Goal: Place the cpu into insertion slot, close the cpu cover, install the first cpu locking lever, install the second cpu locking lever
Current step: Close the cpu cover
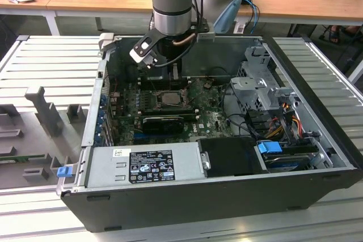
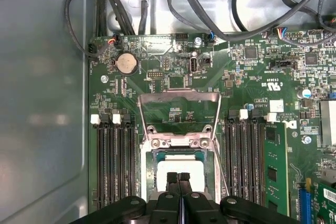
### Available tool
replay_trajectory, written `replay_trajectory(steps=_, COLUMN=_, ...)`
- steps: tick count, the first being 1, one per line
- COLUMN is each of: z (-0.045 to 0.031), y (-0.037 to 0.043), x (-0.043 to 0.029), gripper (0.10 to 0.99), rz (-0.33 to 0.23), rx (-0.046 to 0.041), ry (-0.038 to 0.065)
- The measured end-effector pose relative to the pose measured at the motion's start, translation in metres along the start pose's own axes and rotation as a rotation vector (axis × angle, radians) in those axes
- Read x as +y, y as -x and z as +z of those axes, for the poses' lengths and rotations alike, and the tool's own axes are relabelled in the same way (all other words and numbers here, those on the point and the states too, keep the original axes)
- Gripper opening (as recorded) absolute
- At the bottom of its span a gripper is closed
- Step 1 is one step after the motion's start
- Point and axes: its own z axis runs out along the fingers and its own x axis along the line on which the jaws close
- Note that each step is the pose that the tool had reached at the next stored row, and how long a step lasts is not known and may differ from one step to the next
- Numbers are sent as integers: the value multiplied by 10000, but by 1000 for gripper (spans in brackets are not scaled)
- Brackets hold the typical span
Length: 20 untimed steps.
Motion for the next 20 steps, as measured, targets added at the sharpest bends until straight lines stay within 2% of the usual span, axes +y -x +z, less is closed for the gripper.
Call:
replay_trajectory(steps=4, z=-4, y=-1, x=27, gripper=106, rz=2, rx=-1, ry=0)
replay_trajectory(steps=8, z=-74, y=-5, x=34, gripper=106, rz=2, rx=-8, ry=1)
replay_trajectory(steps=20, z=-139, y=-10, x=85, gripper=106, rz=2, rx=-8, ry=0)
